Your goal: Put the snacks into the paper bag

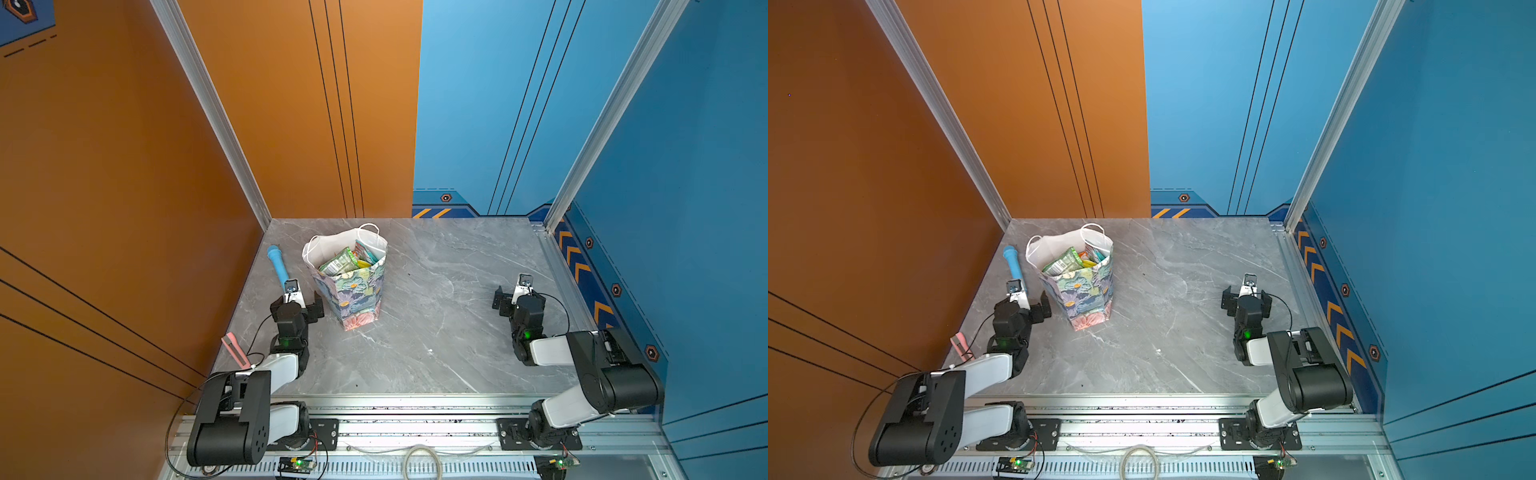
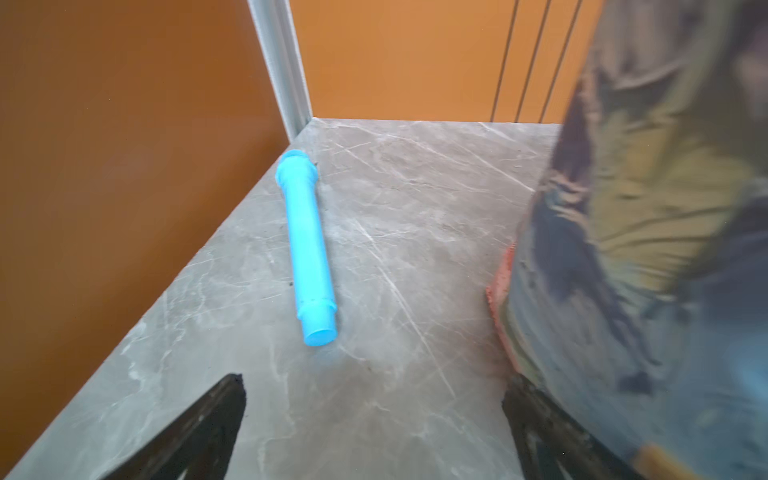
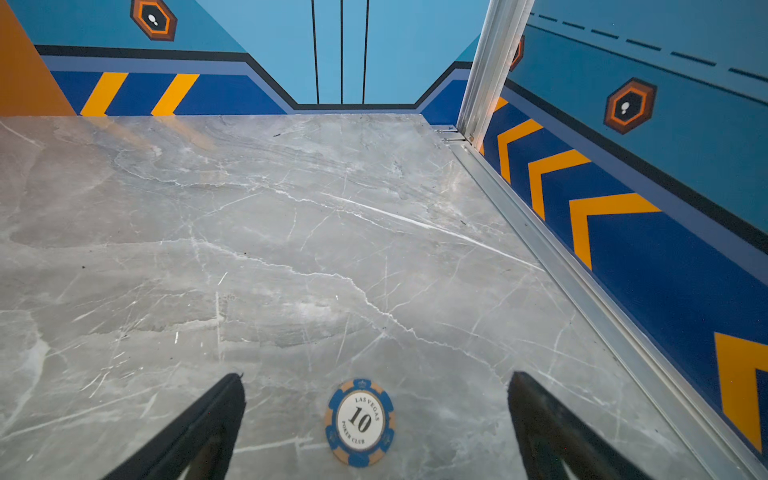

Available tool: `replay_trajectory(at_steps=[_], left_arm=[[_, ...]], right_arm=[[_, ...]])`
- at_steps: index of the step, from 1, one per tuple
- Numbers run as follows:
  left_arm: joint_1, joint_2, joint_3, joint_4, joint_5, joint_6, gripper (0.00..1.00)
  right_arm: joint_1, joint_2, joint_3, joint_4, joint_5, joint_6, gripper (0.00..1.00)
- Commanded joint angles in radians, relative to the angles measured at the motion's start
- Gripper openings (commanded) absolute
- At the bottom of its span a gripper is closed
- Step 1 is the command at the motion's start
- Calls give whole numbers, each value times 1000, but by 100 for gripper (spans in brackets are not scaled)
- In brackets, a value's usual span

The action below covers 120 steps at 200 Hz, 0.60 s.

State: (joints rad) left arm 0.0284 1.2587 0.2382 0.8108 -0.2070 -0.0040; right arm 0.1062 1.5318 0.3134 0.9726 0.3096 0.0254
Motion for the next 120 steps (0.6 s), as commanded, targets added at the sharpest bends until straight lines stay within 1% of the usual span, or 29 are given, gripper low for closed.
replay_trajectory(at_steps=[1, 12, 17, 38, 57, 74, 88, 120], left_arm=[[-5, 0, -1, 42, 50, 3, 99], [-4, 8, 7, 42, 40, -3, 99], [-3, 13, 9, 41, 37, -7, 99], [10, 20, 12, 45, 35, -48, 99], [13, 56, 11, 95, 53, -65, 99], [11, 97, 3, 168, 63, -74, 99], [11, 127, 2, 192, 56, -76, 99], [-4, 238, 7, 289, 51, -66, 99]], right_arm=[[-19, -2, 36, -49, -47, 5, 100], [-53, 1, 64, -95, -127, 18, 100], [-60, -2, 65, -104, -140, 22, 100], [-60, -1, 67, -107, -140, 22, 100], [-60, -1, 67, -106, -141, 21, 100], [-60, 0, 67, -105, -140, 22, 100], [-60, 0, 68, -106, -141, 22, 100], [-62, 1, 68, -107, -143, 22, 100]])
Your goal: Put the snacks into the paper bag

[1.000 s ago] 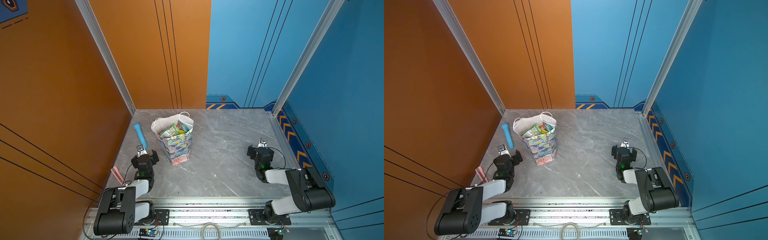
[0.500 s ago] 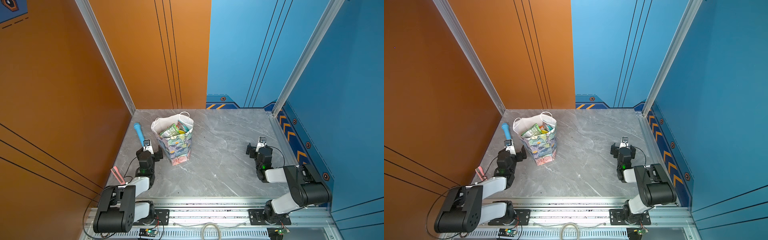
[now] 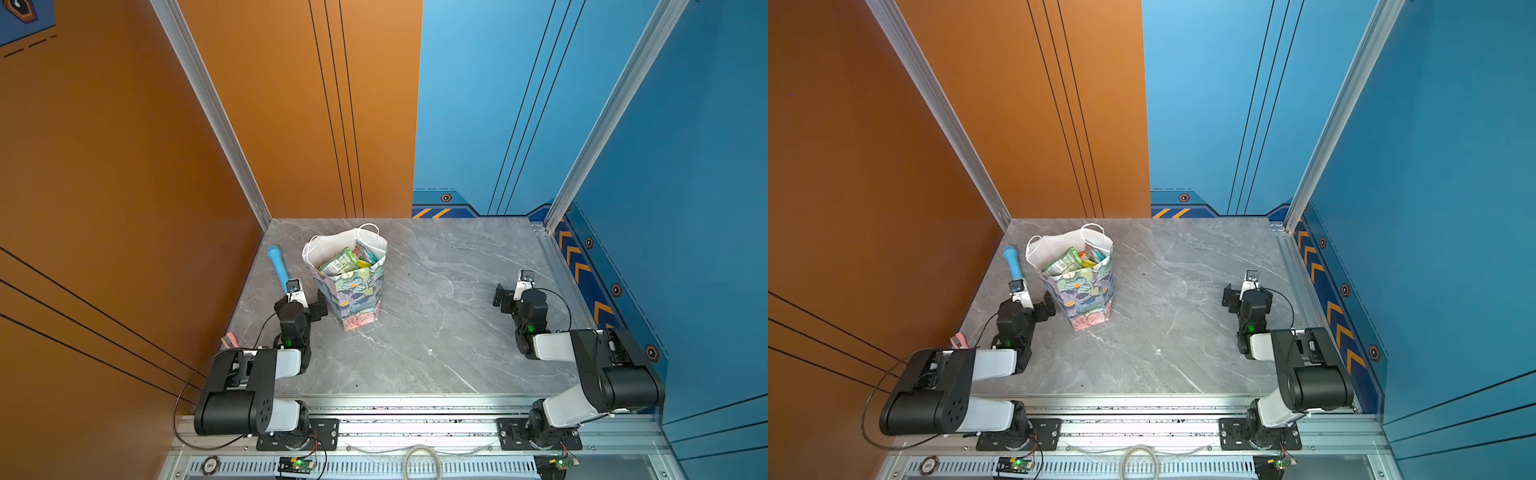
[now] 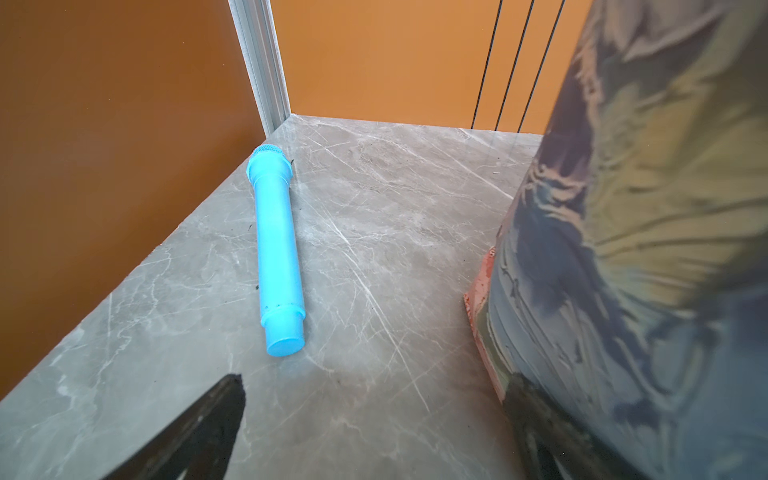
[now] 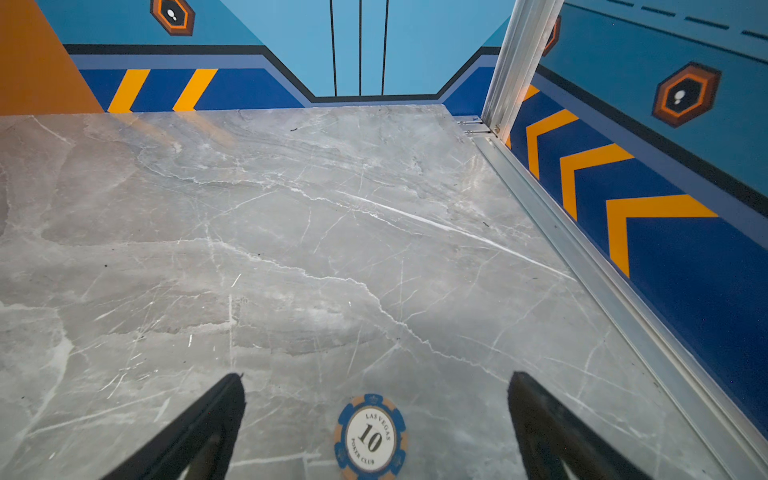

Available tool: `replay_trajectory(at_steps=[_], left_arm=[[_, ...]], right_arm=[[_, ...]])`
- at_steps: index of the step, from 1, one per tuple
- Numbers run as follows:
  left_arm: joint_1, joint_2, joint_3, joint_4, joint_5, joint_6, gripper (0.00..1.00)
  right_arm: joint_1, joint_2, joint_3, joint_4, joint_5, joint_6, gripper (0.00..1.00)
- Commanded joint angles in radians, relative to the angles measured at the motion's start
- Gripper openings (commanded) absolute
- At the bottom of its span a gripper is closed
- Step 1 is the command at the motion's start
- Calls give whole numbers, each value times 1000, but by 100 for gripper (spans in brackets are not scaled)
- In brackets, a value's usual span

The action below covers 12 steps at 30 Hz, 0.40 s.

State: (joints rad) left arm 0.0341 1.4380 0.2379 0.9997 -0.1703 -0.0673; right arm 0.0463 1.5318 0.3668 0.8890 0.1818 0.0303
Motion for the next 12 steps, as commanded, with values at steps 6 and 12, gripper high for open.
replay_trajectory(at_steps=[6, 12], left_arm=[[-19, 128, -26, 234, -36, -5, 98], [-20, 128, 2, 184, -51, -10, 98]], right_arm=[[-5, 1, 17, -28, -23, 19, 100], [-9, -1, 15, -28, -40, 20, 100]])
